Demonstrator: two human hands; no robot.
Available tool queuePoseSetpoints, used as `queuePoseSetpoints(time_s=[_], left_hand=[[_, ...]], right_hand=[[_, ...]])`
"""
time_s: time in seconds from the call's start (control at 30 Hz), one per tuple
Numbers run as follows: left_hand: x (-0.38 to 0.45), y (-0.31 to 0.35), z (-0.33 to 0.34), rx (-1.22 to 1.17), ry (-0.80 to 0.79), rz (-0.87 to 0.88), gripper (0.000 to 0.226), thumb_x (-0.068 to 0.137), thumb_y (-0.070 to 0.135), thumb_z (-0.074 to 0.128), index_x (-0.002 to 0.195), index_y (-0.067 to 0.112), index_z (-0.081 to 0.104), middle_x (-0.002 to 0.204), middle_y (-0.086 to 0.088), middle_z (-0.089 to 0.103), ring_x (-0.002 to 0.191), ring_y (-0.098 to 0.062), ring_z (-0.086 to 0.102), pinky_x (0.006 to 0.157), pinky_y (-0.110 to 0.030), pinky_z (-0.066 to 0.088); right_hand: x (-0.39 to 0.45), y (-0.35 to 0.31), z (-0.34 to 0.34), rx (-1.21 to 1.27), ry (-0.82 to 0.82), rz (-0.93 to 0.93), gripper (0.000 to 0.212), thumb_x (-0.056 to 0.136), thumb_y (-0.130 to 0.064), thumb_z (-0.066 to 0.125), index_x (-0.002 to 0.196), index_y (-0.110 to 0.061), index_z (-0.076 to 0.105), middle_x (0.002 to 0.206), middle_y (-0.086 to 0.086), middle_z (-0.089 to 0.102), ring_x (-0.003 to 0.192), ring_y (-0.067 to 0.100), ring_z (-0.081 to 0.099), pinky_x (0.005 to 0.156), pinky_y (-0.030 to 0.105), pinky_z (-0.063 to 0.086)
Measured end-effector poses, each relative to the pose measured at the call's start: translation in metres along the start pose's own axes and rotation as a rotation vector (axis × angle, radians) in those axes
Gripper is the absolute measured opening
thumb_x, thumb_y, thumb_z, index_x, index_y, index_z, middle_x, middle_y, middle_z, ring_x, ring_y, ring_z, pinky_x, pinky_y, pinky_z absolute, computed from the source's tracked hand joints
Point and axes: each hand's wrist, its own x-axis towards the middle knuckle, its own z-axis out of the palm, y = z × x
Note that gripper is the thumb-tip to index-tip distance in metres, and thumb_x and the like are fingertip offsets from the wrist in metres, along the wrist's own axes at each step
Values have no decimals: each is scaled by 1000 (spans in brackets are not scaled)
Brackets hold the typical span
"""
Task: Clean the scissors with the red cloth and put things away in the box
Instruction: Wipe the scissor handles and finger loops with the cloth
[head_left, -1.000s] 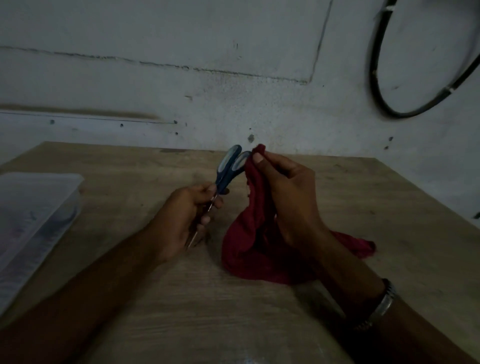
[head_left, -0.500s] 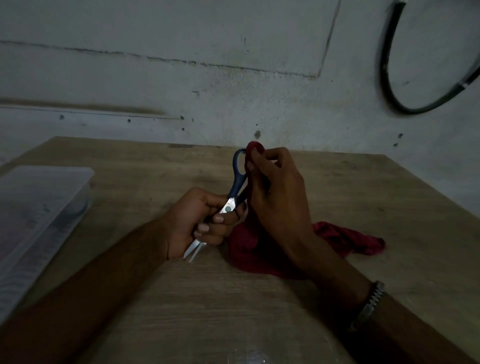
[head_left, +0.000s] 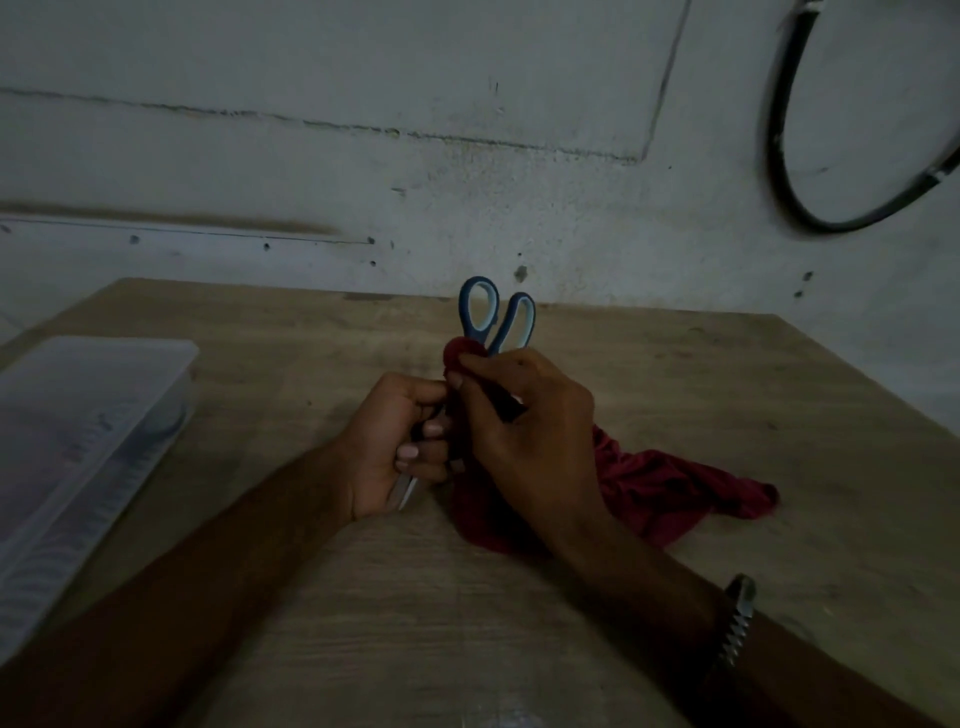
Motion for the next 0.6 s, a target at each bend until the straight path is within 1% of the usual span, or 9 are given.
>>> queuePoseSetpoints(time_s=[0.03,0.1,0.17,0.27,0.37,0.43,0.5,0.53,0.6], left_hand=[[0,0,0,-27,-47,-15,22,82,17,46,64,12,57,47,4,36,25,-3,23,35,-15,6],[0,-1,-1,-33,-139,-51,24,87,15,42,67,13,55,45,4,34,25,-3,23,34,-14,5],[0,-2,-1,27,-169,-77,26,88,17,43,66,13,56,45,4,34,26,-3,23,33,-14,6],[0,-4,1,190,-139,-87,31,89,22,44,60,15,55,47,4,32,28,-4,21,34,-16,6],[0,-2,2,328,-83,-45,38,99,24,34,66,16,52,52,2,30,31,-6,18,34,-15,8],[-1,-1,2,383,-14,-11,34,99,22,33,70,16,50,54,0,30,31,-7,18,34,-16,9],[-2,0,3,388,40,-4,34,99,22,32,69,16,47,53,1,31,30,-7,18,37,-16,8],[-2,0,3,382,42,2,36,99,21,32,66,16,48,52,1,31,29,-7,18,38,-17,7],[-2,0,0,366,29,10,42,97,21,35,59,17,53,52,1,31,29,-6,18,37,-17,7]], right_hand=[[3,1,-1,18,52,28,15,97,-15,76,111,-17,83,95,-4,77,88,5,70,80,24,57],[10,6,-3,56,157,82,14,96,-15,77,109,-16,83,99,-7,78,92,3,71,82,15,53],[18,11,-7,73,202,101,14,96,-16,78,109,-15,82,101,-7,79,93,4,72,81,11,50],[24,16,-12,59,224,91,13,96,-16,78,108,-16,82,99,-7,78,92,4,71,81,17,54],[25,16,-14,32,234,56,12,97,-15,77,108,-15,81,100,-6,78,94,4,70,82,20,56],[25,15,-13,19,215,29,14,98,-14,75,111,-12,80,103,-4,77,97,3,69,84,15,53],[22,14,-11,1,146,-10,17,100,-10,72,115,-9,78,104,-4,75,98,2,67,85,9,48],[19,14,-10,-10,100,-33,18,100,-8,71,117,-7,77,104,-2,74,97,2,66,85,7,47],[17,16,-10,-38,8,-80,20,101,-4,68,119,-5,76,104,1,71,94,7,66,82,9,48]])
